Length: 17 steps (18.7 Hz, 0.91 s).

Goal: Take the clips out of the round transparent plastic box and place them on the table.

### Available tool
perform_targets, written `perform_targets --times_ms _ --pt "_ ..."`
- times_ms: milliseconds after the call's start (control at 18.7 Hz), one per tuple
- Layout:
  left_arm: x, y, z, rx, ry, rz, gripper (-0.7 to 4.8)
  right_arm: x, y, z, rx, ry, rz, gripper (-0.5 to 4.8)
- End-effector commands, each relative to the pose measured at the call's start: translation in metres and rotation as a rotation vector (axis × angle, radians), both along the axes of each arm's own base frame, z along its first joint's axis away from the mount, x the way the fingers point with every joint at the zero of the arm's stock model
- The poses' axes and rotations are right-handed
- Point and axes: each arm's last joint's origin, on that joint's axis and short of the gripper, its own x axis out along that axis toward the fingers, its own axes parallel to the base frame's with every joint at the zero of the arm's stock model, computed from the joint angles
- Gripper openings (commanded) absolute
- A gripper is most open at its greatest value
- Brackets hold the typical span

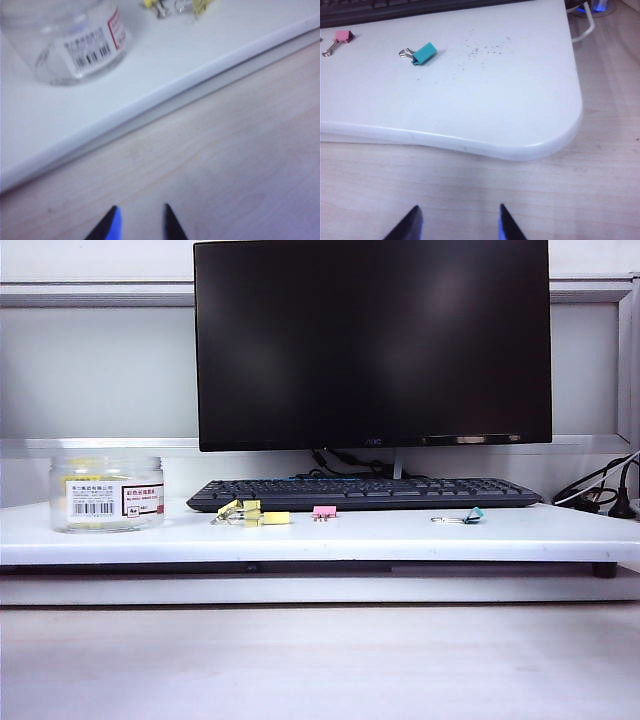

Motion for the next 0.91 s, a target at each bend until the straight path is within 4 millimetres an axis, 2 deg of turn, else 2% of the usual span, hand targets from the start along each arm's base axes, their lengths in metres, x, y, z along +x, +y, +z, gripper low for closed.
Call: perform_targets --times_ms 54,482,911 --pt "-0.0009 0.0005 -0.0017 0.007 0.025 0.004 1.20 -0.0003 0.0002 -0.0008 0.003 0.009 0.005 1.98" --pt "0.0002 -0.0027 -0.0020 -0.041 -0.002 -0.072 1.20 -0.0006 0.0016 -0.0005 0.020 0.010 0.053 1.98" --pt "0.0030 -0.0044 -0.0097 -0.116 -0.036 -0.059 1.21 -0.0009 0.0032 0.0002 0.039 0.008 0.104 1.98"
